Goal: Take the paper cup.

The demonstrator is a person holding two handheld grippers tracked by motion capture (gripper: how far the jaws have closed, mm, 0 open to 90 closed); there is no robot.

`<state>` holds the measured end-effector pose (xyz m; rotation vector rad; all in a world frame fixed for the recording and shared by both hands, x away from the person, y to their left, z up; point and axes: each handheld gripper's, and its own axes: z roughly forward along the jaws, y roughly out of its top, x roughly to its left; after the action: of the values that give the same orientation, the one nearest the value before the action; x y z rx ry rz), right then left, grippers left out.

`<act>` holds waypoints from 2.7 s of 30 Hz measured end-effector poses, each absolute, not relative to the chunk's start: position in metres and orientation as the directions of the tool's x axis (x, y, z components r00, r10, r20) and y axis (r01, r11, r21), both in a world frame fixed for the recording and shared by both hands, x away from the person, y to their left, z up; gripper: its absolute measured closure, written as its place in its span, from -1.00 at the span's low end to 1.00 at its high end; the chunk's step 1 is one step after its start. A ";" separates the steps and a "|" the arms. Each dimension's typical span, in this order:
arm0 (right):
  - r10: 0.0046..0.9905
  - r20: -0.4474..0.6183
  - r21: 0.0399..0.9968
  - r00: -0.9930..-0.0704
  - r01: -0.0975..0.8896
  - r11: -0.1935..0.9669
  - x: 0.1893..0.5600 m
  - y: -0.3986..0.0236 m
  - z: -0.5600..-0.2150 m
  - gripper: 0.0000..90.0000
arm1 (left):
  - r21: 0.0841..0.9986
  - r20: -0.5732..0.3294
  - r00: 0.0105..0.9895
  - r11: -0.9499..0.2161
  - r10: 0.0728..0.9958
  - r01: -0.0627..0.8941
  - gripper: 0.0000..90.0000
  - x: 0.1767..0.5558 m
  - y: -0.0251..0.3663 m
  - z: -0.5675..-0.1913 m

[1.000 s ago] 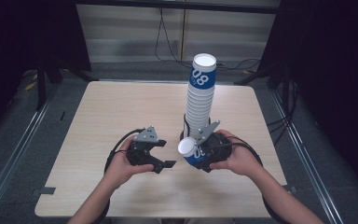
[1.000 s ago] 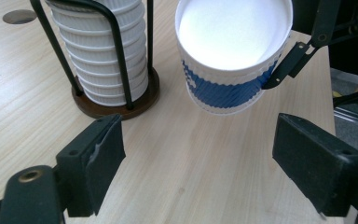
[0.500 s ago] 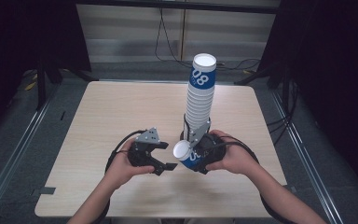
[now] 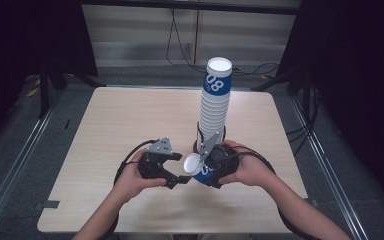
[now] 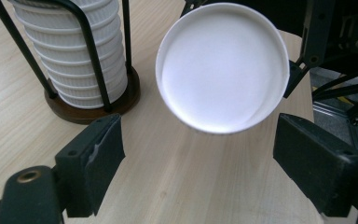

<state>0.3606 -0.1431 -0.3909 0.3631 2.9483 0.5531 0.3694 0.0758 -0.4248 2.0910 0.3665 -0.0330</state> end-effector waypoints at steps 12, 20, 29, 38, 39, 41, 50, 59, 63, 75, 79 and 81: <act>0.229 -0.066 0.376 -0.971 0.188 0.908 0.360 -0.133 -0.394 -0.46 | 0.835 -0.180 0.957 -0.479 0.229 0.271 -0.64 0.369 0.071 -0.426; 0.212 -0.060 0.374 -0.975 0.175 0.911 0.360 -0.127 -0.394 -0.46 | 0.835 -0.181 0.958 -0.480 0.223 0.269 -0.58 0.368 0.069 -0.427; 0.195 -0.060 0.372 -0.979 0.159 0.915 0.360 -0.120 -0.397 -0.46 | 0.839 -0.176 0.964 -0.482 0.197 0.252 -0.39 0.368 0.071 -0.427; 0.182 -0.070 0.374 -0.981 0.143 0.916 0.359 -0.119 -0.395 -0.46 | 0.836 -0.187 0.964 -0.484 0.190 0.258 -0.38 0.368 0.073 -0.426; 0.179 -0.072 0.375 -0.981 0.140 0.916 0.359 -0.120 -0.395 -0.46 | 0.837 -0.185 0.964 -0.484 0.191 0.256 -0.38 0.368 0.073 -0.425; 0.178 -0.074 0.375 -0.981 0.138 0.916 0.359 -0.120 -0.395 -0.47 | 0.839 -0.190 0.964 -0.479 0.188 0.258 -0.37 0.368 0.074 -0.426; 0.168 -0.077 0.397 -0.983 0.124 0.910 0.358 -0.121 -0.395 -0.47 | 0.829 -0.213 0.959 -0.486 0.184 0.278 -0.37 0.370 0.077 -0.426; 0.173 -0.086 0.415 -0.981 0.122 0.902 0.357 -0.121 -0.396 -0.51 | 0.824 -0.202 0.961 -0.497 0.188 0.271 -0.36 0.370 0.079 -0.425; 0.190 -0.079 0.440 -0.979 0.137 0.888 0.357 -0.123 -0.397 -0.54 | 0.827 -0.203 0.961 -0.492 0.188 0.271 -0.36 0.370 0.080 -0.425; 0.224 -0.066 0.512 -0.972 0.160 0.844 0.357 -0.133 -0.401 -0.69 | 0.827 -0.215 0.957 -0.484 0.195 0.285 -0.36 0.371 0.083 -0.424; 0.221 -0.066 0.523 -0.973 0.155 0.838 0.356 -0.135 -0.403 -0.71 | 0.825 -0.213 0.957 -0.488 0.195 0.283 -0.36 0.372 0.084 -0.424; 0.229 -0.057 0.535 -0.972 0.164 0.829 0.355 -0.137 -0.404 -0.71 | 0.826 -0.222 0.955 -0.484 0.195 0.290 -0.36 0.372 0.084 -0.424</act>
<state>0.3552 -0.1370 -0.4043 0.3114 2.8898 0.8289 0.3718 0.0841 -0.4240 2.0904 0.3433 -0.1183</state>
